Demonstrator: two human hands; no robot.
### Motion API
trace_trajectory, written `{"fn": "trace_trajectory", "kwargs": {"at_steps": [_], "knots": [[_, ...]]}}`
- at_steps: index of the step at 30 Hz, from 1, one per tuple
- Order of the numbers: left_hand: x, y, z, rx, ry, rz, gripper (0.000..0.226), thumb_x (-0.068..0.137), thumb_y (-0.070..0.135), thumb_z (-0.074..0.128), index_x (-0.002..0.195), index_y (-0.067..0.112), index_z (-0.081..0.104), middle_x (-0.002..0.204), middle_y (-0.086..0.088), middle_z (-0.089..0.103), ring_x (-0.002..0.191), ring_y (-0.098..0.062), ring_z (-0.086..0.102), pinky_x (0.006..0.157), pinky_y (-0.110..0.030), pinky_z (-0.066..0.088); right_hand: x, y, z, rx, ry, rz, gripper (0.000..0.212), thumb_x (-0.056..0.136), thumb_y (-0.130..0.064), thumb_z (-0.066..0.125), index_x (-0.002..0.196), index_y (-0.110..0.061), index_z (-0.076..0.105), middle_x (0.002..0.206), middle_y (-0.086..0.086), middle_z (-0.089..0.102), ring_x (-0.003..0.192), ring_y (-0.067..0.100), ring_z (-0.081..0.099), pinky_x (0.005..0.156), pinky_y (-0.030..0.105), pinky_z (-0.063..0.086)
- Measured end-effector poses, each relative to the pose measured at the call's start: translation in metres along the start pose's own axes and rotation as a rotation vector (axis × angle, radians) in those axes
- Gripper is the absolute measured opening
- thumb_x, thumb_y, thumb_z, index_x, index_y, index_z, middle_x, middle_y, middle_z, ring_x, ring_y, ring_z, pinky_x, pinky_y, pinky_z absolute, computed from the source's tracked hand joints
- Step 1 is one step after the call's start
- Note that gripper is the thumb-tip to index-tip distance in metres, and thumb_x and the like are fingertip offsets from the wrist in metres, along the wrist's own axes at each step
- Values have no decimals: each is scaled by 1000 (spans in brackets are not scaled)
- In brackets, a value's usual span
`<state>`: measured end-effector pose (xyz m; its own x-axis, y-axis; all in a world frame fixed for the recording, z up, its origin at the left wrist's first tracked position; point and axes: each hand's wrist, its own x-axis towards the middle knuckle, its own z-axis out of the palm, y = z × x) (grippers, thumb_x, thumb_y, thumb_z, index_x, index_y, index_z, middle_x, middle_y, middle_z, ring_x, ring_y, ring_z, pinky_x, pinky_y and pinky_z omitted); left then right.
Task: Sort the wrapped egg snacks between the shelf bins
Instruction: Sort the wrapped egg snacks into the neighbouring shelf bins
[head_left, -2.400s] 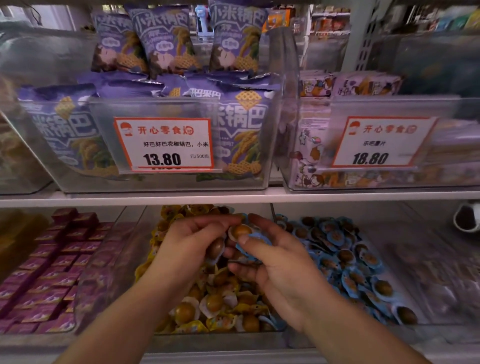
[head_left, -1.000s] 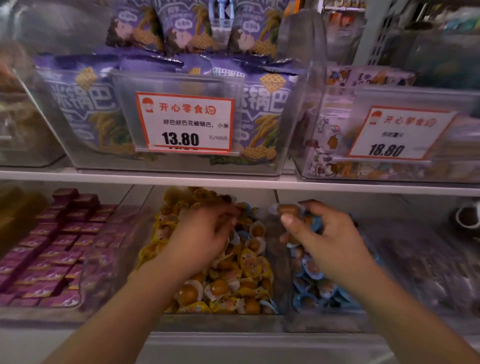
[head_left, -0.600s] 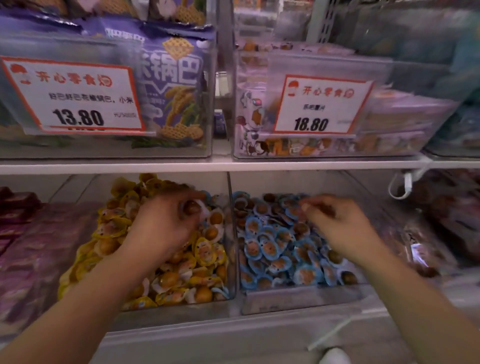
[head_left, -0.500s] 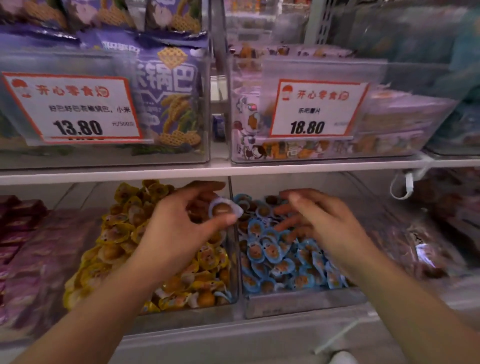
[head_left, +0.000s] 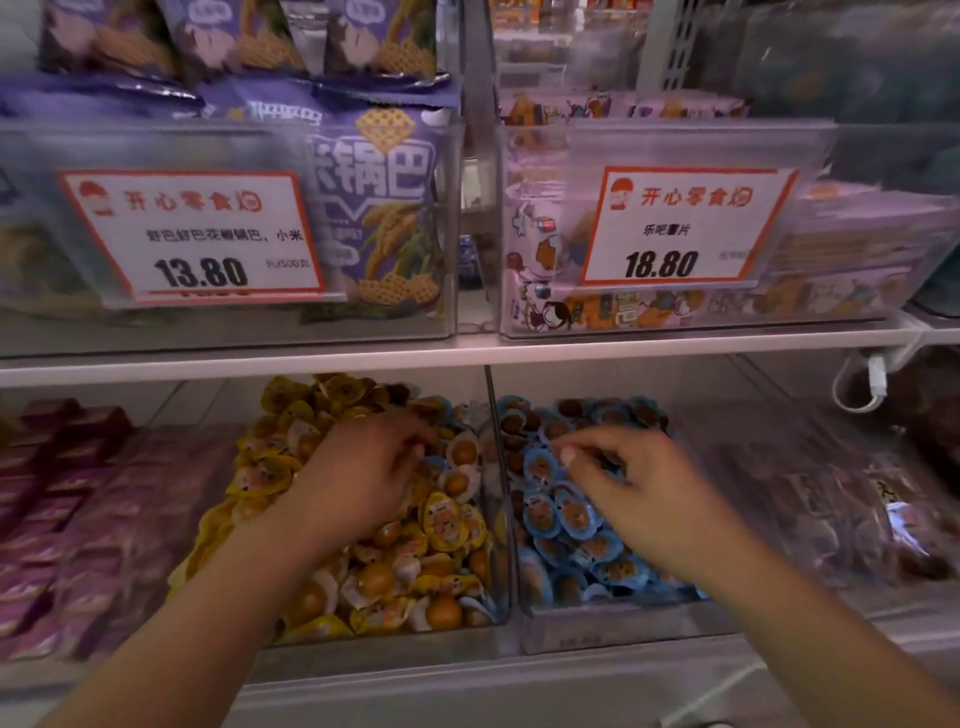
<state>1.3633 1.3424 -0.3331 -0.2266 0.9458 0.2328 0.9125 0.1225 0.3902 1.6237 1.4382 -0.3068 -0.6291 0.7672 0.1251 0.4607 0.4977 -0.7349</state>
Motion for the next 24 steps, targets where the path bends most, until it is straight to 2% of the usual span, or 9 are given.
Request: {"fn": "trace_trajectory", "kwargs": {"at_steps": [3,7,9,11,13,15,18,21,24], "knots": [[16,-3,12,254,-98,101,27,91,33,54,116,36,65,117,8,65,110,-18,59,93,-36,48,3,-5,8,-31,65,-53,19,98,-38,55,107,-37,71,100,-27,68,91,-8,63,73,12,51],[49,3,15,469,-366,60,38,86,49,56,121,38,62,135,4,52,118,-25,51,95,-41,40,5,-1,23,-27,17,-108,17,98,-30,58,108,-30,72,86,-26,65,69,-19,58,59,2,41],[60,4,11,516,-422,35,40,78,57,62,112,37,60,122,3,59,109,-24,56,81,-37,41,8,1,27,-60,27,-122,19,97,-29,58,108,-28,73,84,-24,65,79,-18,59,66,4,45],[64,0,4,554,-440,-12,47,69,70,64,101,36,54,107,5,62,100,-22,60,71,-33,39,10,3,30,-90,1,-121,19,97,-30,57,108,-28,73,92,-17,70,88,-3,64,76,17,52],[63,-6,-4,632,-450,-51,56,64,83,58,92,34,57,91,9,61,95,-20,61,71,-33,40,10,5,34,-118,-38,-149,19,97,-29,57,107,-25,72,98,-10,72,88,6,65,80,32,55],[62,-11,-8,684,-456,-63,59,62,88,55,81,32,60,79,12,55,94,-19,61,80,-35,40,10,6,36,-158,-54,-180,20,97,-30,56,108,-24,72,99,-7,73,88,9,65,80,36,55],[61,-8,-7,733,-513,-79,77,60,93,51,106,33,66,102,7,65,106,-20,59,90,-40,37,12,4,36,-147,-60,-190,21,97,-32,55,109,-26,71,99,-6,73,88,11,66,80,38,54],[61,1,2,787,-528,-95,98,61,95,48,138,34,48,133,0,59,124,-25,52,106,-45,32,11,1,37,-137,-46,-209,21,97,-31,56,109,-25,72,103,-8,72,93,7,62,82,33,53],[60,7,11,792,-494,-83,93,69,87,53,138,25,47,138,-3,55,127,-26,49,110,-46,30,11,-1,39,-152,-49,-218,23,97,-32,55,109,-23,72,104,-7,71,94,7,61,83,33,52]]}}
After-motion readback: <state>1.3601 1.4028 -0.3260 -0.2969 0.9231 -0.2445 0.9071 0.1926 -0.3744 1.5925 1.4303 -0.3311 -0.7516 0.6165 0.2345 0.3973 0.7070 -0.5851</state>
